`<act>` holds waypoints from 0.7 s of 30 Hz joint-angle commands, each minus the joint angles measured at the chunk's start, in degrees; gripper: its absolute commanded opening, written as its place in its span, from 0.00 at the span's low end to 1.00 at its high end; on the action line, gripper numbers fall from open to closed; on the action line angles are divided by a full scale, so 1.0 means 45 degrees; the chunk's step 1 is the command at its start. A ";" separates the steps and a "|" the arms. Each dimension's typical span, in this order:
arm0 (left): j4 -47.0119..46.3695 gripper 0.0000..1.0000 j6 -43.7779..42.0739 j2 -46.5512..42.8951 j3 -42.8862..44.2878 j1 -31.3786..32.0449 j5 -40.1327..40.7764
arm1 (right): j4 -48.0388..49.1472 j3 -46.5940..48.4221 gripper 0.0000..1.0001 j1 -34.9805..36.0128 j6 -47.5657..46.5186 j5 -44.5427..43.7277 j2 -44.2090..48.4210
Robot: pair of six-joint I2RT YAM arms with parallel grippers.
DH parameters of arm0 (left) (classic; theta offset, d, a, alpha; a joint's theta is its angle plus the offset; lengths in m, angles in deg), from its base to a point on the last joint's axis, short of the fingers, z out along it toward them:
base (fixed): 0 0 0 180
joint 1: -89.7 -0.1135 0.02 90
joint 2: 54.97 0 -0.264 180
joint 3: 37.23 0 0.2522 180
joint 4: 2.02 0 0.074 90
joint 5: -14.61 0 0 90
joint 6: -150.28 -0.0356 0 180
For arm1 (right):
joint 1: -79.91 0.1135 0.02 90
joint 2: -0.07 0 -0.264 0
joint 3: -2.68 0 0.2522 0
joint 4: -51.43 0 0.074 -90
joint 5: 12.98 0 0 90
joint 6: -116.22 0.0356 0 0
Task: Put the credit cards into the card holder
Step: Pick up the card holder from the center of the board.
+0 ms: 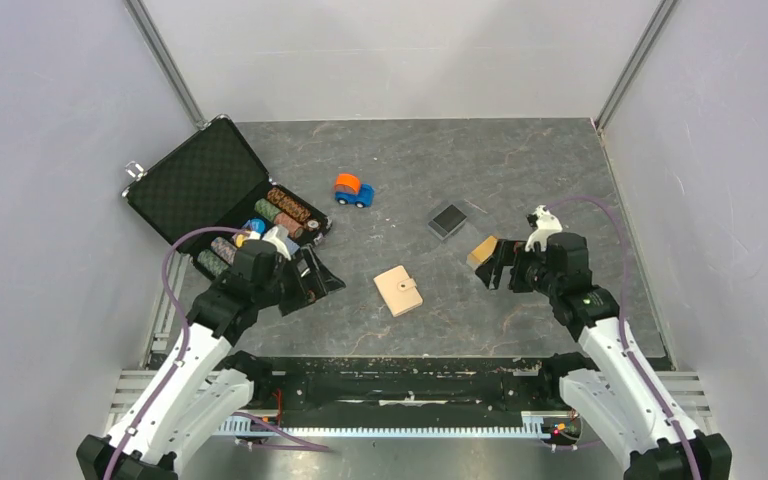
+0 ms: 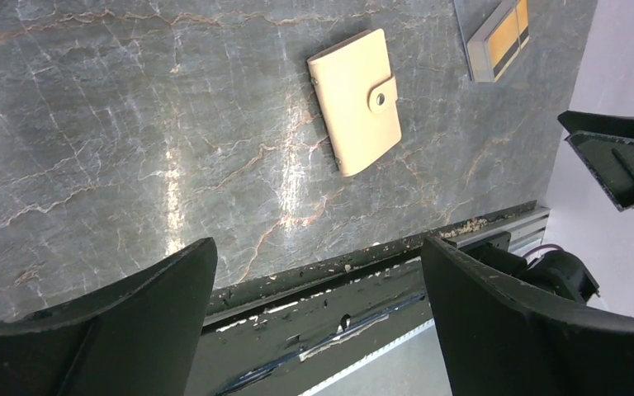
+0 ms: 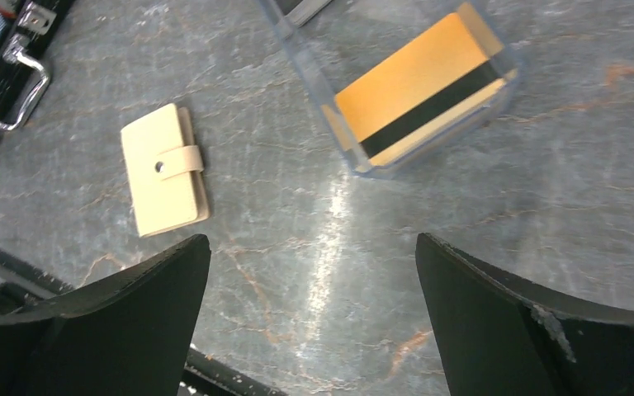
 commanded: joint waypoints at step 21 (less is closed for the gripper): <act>-0.8177 1.00 0.4143 0.3899 -0.3292 0.1964 -0.1729 | 0.5179 0.0193 0.90 0.8178 0.3857 -0.1919 -0.6153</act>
